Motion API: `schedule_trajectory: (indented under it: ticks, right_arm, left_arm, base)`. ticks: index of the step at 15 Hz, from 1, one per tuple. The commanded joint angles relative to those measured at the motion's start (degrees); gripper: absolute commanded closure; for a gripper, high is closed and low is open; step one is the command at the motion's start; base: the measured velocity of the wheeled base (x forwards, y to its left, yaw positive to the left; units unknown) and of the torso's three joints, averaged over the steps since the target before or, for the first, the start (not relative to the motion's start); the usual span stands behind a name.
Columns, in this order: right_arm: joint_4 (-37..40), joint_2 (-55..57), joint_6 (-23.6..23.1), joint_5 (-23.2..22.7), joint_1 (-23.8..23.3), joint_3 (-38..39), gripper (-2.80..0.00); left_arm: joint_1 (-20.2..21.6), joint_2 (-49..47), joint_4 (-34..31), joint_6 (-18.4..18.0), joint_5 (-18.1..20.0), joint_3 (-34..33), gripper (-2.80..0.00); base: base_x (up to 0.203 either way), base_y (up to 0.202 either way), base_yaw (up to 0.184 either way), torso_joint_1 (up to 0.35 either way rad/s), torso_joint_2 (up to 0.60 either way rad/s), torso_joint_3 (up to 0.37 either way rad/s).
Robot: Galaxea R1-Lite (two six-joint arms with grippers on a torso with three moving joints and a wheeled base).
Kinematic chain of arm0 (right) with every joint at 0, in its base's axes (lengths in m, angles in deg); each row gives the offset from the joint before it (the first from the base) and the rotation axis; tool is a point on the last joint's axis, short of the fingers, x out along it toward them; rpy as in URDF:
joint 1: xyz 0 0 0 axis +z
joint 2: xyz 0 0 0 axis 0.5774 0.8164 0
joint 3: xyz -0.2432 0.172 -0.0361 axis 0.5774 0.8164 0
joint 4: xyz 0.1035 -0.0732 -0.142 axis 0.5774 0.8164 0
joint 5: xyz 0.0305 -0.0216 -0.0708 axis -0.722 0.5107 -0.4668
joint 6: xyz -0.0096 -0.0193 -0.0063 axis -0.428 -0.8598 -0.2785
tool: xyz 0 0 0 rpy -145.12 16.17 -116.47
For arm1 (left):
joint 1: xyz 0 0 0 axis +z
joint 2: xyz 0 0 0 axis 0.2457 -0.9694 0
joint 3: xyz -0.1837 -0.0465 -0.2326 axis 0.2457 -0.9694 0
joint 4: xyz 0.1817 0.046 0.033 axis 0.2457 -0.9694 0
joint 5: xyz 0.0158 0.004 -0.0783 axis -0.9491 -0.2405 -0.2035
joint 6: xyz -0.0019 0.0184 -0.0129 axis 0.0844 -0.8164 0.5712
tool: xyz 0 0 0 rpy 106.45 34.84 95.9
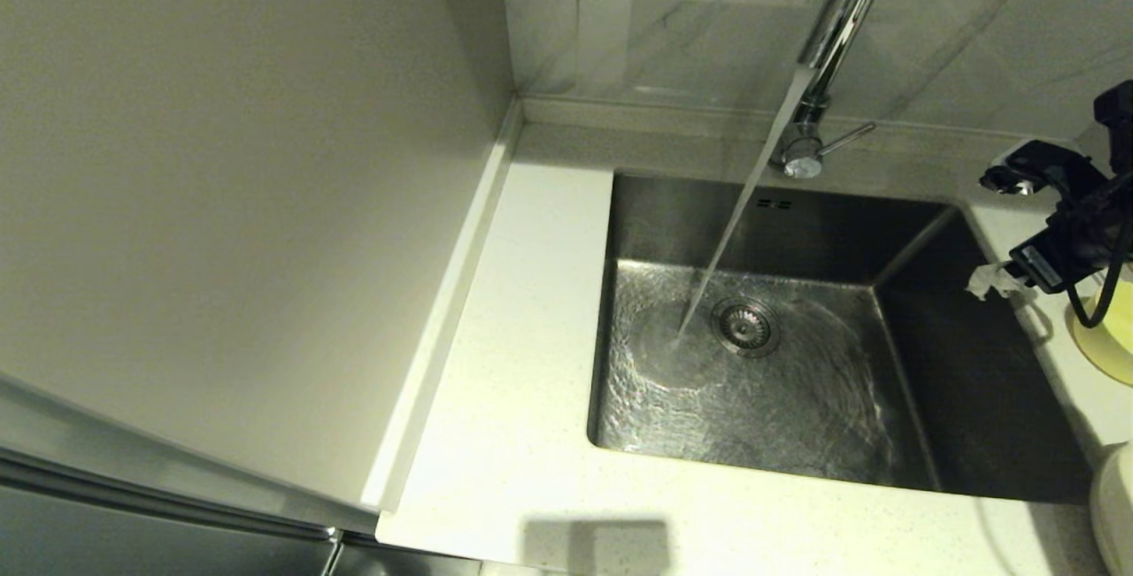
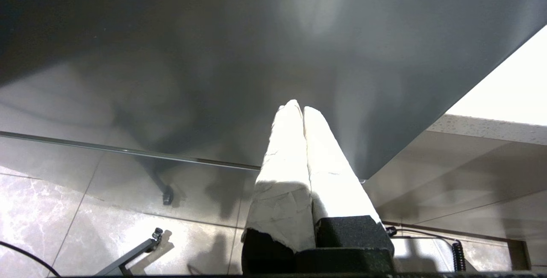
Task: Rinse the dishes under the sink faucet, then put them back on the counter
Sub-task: Pick up the chopsticks
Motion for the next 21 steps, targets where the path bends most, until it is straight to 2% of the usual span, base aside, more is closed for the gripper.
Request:
schedule_trajectory:
  ticks: [1, 3, 5, 9, 11, 18, 21]
  right_arm:
    - [-1.78, 0.50, -0.87, 2.65, -0.02, 0.07, -2.80]
    - [-7.55, 1.72, -2.31, 7.24, -0.07, 0.56, -2.80]
    - [-10.41, 2.66, -4.58, 7.78, -1.14, 0.63, -2.80]
    - [-15.17, 5.67, -5.86, 8.63, -2.64, 0.55, -2.80]
    - [-18.56, 7.31, -8.68, 9.16, -4.04, 0.55, -2.80]
    - [-19.77, 10.61, -9.11, 9.19, -7.07, -0.78, -2.80]
    - [-19.74, 13.56, -9.50, 9.19, -8.44, -4.54, -2.80]
  left_arm:
    - [0.00, 0.09, 0.04, 0.04, -0.03, 0.00, 0.00]
    - [0.00, 0.09, 0.04, 0.04, -0.03, 0.00, 0.00]
    - [0.00, 0.09, 0.04, 0.04, -0.03, 0.00, 0.00]
    - [0.00, 0.09, 0.04, 0.04, -0.03, 0.00, 0.00]
    - [0.00, 0.09, 0.04, 0.04, -0.03, 0.00, 0.00]
    - [0.00, 0.09, 0.04, 0.04, -0.03, 0.00, 0.00]
    - [0.00, 0.09, 0.04, 0.04, -0.03, 0.00, 0.00]
  base:
    - [0.000, 0.000, 0.000, 0.000, 0.00, 0.000]
    - [0.000, 0.000, 0.000, 0.000, 0.00, 0.000]
    - [0.000, 0.000, 0.000, 0.000, 0.00, 0.000]
    - [0.000, 0.000, 0.000, 0.000, 0.00, 0.000]
    - [0.000, 0.000, 0.000, 0.000, 0.00, 0.000]
    - [0.000, 0.000, 0.000, 0.000, 0.00, 0.000]
    - [0.000, 0.000, 0.000, 0.000, 0.00, 0.000]
